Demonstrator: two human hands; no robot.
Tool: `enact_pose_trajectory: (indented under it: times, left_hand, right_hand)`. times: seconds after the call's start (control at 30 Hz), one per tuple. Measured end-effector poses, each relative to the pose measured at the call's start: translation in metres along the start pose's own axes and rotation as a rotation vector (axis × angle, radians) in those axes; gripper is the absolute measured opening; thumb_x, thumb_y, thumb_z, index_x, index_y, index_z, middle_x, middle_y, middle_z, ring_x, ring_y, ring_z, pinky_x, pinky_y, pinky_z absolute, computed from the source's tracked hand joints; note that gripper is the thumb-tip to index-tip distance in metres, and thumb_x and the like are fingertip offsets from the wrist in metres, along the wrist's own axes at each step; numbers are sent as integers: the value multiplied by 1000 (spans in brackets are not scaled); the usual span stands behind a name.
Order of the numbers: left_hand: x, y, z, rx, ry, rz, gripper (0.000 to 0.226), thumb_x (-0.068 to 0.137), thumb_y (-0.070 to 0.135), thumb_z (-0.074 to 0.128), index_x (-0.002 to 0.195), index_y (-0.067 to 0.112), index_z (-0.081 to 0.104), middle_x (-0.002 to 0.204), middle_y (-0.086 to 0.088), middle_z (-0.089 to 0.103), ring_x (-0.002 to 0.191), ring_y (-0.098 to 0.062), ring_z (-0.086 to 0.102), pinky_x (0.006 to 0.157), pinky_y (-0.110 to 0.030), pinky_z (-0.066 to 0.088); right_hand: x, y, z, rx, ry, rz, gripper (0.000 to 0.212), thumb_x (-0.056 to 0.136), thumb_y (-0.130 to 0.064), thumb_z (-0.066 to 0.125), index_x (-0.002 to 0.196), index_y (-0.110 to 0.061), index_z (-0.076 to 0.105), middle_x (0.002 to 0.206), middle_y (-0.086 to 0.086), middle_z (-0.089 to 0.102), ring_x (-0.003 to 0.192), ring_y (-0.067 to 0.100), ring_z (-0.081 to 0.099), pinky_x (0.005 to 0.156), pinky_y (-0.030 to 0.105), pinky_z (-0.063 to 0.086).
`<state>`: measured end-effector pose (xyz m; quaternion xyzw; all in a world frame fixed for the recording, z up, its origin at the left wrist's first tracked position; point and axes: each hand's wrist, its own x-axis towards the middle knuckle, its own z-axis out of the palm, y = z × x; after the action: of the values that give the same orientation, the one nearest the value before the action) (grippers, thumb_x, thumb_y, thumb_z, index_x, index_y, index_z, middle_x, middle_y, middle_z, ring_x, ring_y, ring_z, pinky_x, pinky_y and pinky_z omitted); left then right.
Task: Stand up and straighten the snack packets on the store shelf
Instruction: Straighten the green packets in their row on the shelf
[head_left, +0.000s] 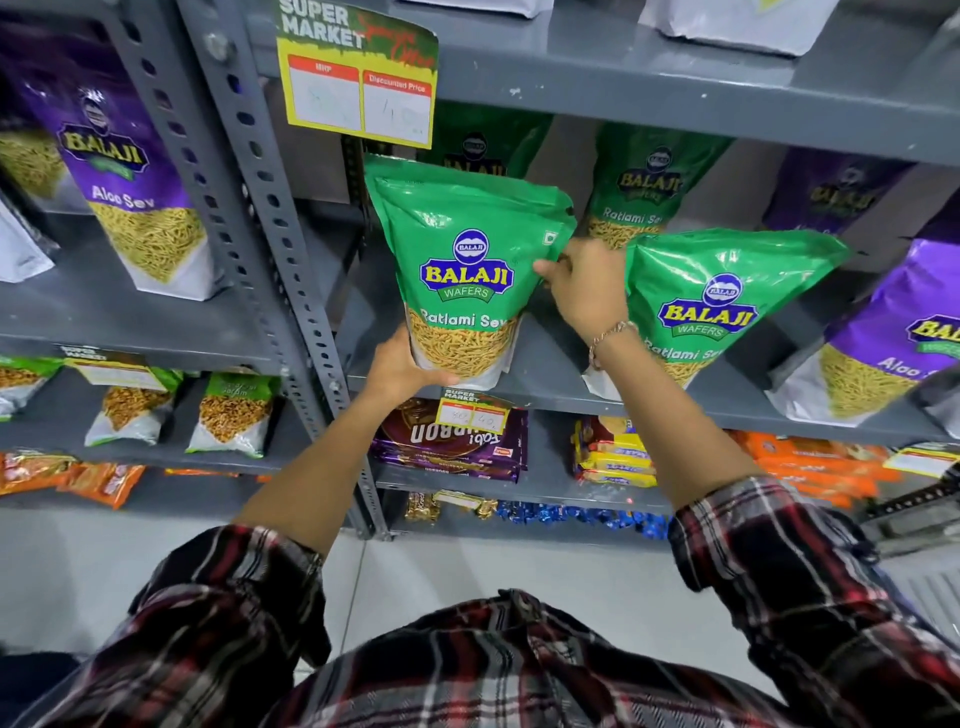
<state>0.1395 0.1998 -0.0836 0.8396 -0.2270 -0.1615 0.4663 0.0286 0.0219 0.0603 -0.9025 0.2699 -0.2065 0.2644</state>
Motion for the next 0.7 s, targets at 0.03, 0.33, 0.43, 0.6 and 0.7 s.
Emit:
enact_pose_trajectory:
  times: [0.03, 0.33, 0.43, 0.6, 0.7]
  left_hand:
    - [1, 0, -1, 17, -9, 5, 92, 49, 33, 92, 127, 16, 47, 129, -7, 62, 118, -24, 58, 97, -34, 45]
    - [0, 2, -2, 30, -18, 25, 88, 51, 31, 91, 126, 16, 47, 128, -8, 63, 118, -25, 58, 99, -37, 44]
    - [0, 2, -2, 30, -17, 18, 88, 50, 31, 92, 125, 16, 47, 127, -8, 64, 117, -25, 58, 98, -34, 44]
    - [-1, 2, -3, 58, -16, 18, 88, 49, 32, 92, 124, 15, 49, 126, -8, 64, 116, -24, 59, 98, -34, 44]
    - [1, 2, -4, 76, -39, 20, 86, 49, 31, 92, 123, 14, 50, 125, -8, 64, 117, -25, 59, 101, -40, 47]
  right_hand:
    - [1, -3, -2, -49, 25, 7, 28, 84, -24, 64, 82, 4, 65, 84, 20, 71, 82, 30, 64, 76, 34, 48]
    - [3, -28, -33, 33, 184, -13, 30, 78, -21, 70, 104, -7, 62, 97, 15, 71, 94, 28, 64, 82, 32, 48]
    - [7, -41, -52, -58, 189, -84, 24, 76, -22, 73, 98, -14, 69, 95, 11, 72, 92, 27, 64, 85, 31, 49]
    - [2, -44, -56, -95, 249, -70, 16, 82, -20, 65, 95, -15, 71, 100, 14, 72, 98, 33, 62, 87, 31, 46]
    - [6, -47, -56, -173, 192, -115, 20, 84, -24, 63, 101, -14, 68, 105, 19, 69, 101, 37, 61, 87, 34, 48]
